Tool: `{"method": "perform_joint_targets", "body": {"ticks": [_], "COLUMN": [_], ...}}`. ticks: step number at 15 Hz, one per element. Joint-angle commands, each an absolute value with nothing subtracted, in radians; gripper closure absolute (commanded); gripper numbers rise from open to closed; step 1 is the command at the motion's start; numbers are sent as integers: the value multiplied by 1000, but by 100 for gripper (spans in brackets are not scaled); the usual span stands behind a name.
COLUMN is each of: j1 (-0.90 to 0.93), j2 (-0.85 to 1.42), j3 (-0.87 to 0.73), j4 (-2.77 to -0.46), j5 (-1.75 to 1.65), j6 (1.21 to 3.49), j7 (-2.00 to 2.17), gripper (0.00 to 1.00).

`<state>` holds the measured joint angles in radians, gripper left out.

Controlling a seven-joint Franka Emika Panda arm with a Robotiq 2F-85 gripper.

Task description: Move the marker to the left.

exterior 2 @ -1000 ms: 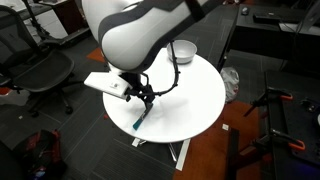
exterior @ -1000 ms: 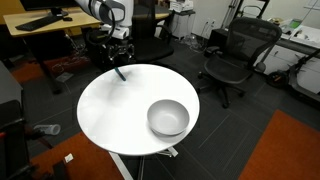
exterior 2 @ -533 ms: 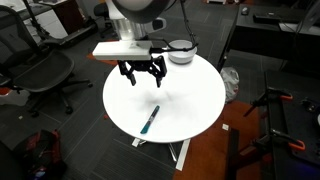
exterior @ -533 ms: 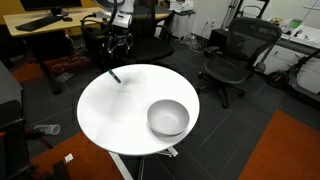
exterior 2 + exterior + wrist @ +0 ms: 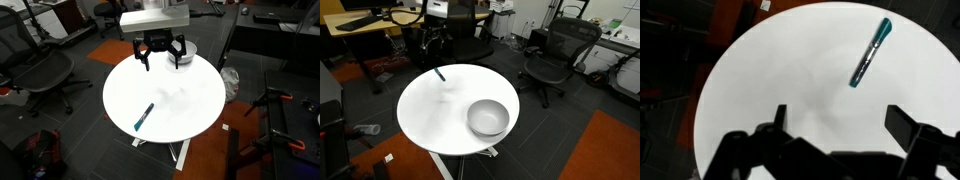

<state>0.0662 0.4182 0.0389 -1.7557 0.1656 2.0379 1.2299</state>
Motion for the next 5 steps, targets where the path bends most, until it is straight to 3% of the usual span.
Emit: {"method": "perform_joint_targets", "body": {"ticks": [1, 5], "j1": [79, 79], "j2": [399, 398], "j3": [21, 17], "j4": [-1774, -1782], "j5": [183, 185], "j6": [2035, 2035], "j7": [1208, 1203], "gripper": [0, 0]}}
